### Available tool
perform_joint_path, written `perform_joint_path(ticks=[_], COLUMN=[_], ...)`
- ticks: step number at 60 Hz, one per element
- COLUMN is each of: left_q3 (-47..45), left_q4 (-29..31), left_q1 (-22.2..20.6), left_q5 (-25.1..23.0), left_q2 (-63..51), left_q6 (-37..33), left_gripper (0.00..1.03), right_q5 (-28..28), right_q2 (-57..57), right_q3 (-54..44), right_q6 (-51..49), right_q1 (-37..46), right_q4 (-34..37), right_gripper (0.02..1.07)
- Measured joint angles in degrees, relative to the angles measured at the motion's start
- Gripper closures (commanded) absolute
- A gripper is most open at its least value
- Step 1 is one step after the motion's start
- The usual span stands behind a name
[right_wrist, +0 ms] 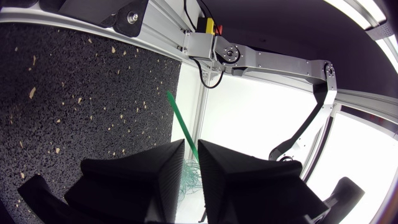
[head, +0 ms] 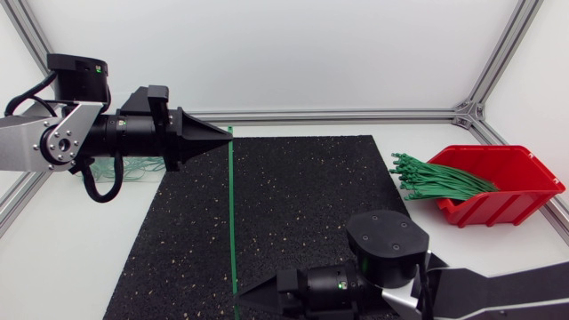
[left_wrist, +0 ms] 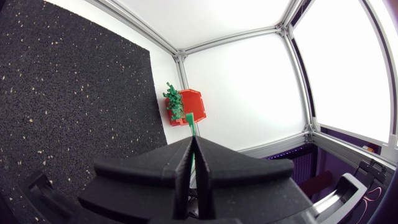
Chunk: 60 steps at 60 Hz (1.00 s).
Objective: Take a green cable tie from the red box, thread the tail through the head to close it, then place it in the transparent bin on the left.
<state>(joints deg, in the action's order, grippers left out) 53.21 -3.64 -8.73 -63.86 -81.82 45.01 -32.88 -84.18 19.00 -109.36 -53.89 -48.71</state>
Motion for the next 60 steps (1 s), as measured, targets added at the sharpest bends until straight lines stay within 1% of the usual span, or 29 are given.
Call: perform_joint_path(ticks=[27, 30, 37, 45, 50, 60], left_q3=[0.0, 0.0, 0.0, 0.0, 0.0, 0.0], left_q4=[0.0, 0.0, 0.0, 0.0, 0.0, -0.5], left_q1=[-0.5, -0.5, -0.4, -0.4, -0.4, -0.4], left_q5=[0.0, 0.0, 0.0, 0.0, 0.0, 0.0], left_q2=[0.0, 0.0, 0.0, 0.0, 0.0, 0.7], left_q6=[0.0, 0.0, 0.0, 0.0, 0.0, 0.0], left_gripper=[1.00, 1.00, 1.00, 1.00, 1.00, 1.00], right_q5=[1.2, 1.2, 1.2, 1.1, 0.0, -0.2], right_q2=[0.3, 0.3, 0.3, 0.3, -0.1, -0.6], right_q3=[0.0, 0.0, 0.0, 0.0, 0.0, -0.1], right_q6=[0.0, 0.0, 0.0, 0.1, 0.8, 8.3], right_q1=[-0.8, -0.8, -0.8, -0.7, 0.3, 2.9], right_q4=[-0.6, -0.6, -0.7, -0.7, -0.9, -0.9], right_gripper=[0.86, 0.92, 1.01, 1.01, 1.01, 1.01])
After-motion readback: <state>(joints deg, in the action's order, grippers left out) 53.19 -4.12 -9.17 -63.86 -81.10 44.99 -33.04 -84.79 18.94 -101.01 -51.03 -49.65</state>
